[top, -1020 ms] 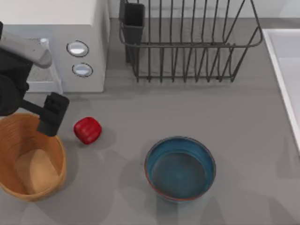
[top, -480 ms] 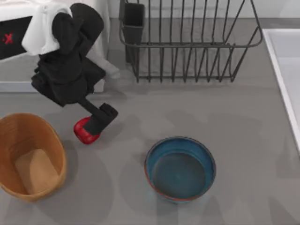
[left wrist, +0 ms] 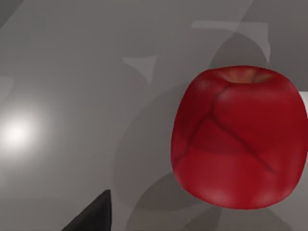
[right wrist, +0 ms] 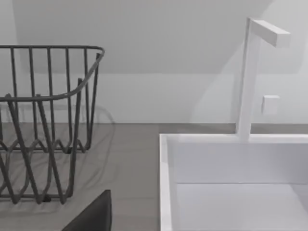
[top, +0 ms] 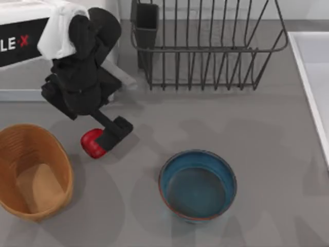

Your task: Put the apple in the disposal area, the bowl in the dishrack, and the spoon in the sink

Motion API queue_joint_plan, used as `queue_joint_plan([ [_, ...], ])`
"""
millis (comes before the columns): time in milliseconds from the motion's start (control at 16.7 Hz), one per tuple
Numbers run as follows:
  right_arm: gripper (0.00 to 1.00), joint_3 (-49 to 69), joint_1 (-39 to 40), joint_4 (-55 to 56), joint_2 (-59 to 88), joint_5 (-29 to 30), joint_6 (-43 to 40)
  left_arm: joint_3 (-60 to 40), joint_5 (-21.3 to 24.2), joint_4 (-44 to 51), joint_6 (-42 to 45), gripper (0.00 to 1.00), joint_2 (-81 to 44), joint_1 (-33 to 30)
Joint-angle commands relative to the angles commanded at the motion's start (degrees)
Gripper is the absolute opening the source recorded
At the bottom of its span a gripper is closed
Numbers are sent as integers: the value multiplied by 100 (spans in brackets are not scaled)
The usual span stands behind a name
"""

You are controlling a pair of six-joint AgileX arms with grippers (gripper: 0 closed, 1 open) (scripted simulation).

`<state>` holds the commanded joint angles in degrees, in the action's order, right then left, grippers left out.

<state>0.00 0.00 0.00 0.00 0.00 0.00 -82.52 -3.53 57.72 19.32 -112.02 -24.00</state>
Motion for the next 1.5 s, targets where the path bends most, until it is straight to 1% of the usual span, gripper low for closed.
queue_joint_plan([
  [120, 100, 0, 0, 0, 0, 0, 0, 145, 0, -217, 16, 100, -94, -11],
  [420, 100, 0, 0, 0, 0, 0, 0, 671, 6, -1267, 59, 100, -572, 25],
  [720, 100, 0, 0, 0, 0, 0, 0, 720, 6, -1374, 85, 100, -653, 50],
  [1500, 100, 0, 0, 0, 0, 0, 0, 720, 6, -1374, 85, 2, -653, 50],
])
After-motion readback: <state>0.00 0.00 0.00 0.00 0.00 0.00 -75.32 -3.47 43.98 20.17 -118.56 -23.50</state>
